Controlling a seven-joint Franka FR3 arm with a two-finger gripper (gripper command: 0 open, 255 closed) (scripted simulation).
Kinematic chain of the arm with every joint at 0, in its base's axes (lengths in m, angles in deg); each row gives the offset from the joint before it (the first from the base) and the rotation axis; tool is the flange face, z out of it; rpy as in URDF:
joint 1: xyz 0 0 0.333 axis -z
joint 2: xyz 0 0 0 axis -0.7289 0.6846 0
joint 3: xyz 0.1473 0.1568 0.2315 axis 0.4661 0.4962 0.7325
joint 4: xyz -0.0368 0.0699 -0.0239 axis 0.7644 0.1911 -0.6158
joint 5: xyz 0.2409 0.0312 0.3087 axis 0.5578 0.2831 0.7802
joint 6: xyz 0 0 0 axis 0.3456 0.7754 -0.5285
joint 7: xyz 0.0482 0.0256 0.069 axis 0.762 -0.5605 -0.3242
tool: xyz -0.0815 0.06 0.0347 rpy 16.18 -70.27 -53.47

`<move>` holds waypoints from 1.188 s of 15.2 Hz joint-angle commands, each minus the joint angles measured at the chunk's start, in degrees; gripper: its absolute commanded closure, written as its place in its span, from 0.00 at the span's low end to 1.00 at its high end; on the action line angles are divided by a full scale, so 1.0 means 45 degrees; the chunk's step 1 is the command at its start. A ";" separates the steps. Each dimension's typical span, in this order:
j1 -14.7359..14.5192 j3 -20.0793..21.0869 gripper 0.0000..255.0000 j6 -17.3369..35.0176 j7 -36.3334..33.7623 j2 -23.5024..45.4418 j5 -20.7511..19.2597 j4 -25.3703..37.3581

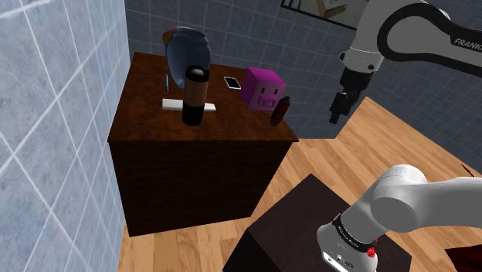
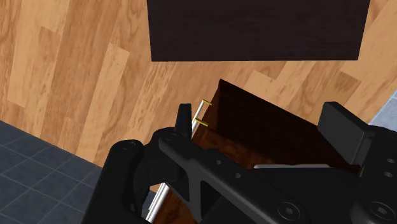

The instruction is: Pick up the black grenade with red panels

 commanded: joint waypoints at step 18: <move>-0.0092 -0.1612 0.00 0.7204 -0.0092 0.5272 0.1974 0.1902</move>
